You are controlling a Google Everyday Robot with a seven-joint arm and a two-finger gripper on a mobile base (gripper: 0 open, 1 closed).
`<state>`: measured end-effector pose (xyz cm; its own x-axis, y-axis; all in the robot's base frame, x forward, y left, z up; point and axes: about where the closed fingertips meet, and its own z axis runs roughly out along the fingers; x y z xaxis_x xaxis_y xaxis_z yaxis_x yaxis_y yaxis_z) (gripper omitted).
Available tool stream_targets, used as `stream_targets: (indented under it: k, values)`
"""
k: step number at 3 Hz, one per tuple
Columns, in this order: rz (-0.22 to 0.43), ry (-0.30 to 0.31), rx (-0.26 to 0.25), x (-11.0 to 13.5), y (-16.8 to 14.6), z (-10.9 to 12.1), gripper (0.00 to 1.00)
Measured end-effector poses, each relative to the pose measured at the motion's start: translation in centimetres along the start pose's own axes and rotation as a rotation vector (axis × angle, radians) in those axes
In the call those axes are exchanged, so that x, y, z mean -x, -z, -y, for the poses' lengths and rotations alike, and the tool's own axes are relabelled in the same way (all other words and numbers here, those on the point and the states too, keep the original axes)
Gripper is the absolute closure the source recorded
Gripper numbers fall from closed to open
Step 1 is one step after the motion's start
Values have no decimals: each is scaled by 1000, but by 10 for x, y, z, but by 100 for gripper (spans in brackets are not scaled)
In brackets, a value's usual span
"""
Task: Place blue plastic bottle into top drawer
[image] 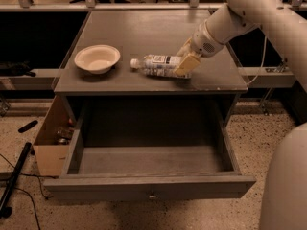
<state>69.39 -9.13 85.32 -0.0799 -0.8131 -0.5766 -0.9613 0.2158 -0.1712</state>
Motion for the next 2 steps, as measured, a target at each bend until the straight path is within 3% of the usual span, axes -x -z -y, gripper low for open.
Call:
stream_targets:
  k: [1, 2]
  values:
    - [16, -19, -13, -8, 19, -4, 100]
    - [43, -40, -42, -20, 60, -18, 100]
